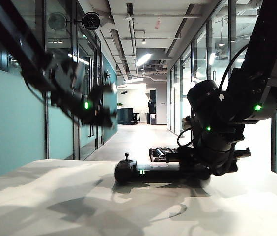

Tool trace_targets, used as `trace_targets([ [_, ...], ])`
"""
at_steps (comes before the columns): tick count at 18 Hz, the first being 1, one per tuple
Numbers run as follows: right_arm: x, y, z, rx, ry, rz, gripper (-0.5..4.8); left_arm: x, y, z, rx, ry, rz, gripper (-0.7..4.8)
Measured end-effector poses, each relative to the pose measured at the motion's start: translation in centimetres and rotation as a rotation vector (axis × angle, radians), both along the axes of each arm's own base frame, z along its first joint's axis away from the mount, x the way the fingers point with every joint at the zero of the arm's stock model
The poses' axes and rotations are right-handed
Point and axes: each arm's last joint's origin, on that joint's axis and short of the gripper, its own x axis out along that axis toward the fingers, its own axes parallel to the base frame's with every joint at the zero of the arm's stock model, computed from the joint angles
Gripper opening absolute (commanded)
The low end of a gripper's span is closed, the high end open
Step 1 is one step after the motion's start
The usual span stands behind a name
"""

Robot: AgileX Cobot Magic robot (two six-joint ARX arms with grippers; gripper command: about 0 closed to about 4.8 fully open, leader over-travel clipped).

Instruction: Push the left joystick on the remote control sitting on the white table backward to make the robot dog back up in a straight line until it returns close to you.

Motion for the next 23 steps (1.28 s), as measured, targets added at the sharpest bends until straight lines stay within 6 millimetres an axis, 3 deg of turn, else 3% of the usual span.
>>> trace_targets([
  [9,0.0,0.0,0.2,-0.051,0.007,0.027,3.14,-2.6,0.7,7.9,-0.063,-0.002,0.03,-0.06],
  [17,-0.4,-0.2,2.6,-0.077,0.01,0.039,3.02,-4.2,1.2,10.9,-0.066,0.038,0.1,-0.06],
  [22,-0.8,-0.4,4.9,-0.075,-0.005,0.042,1.41,-6.0,1.6,13.9,-0.079,0.033,0.125,-0.06],
  [23,-0.9,-0.5,5.3,-0.078,0.0,0.043,0.73,-6.4,1.7,14.5,-0.078,0.028,0.133,-0.06],
])
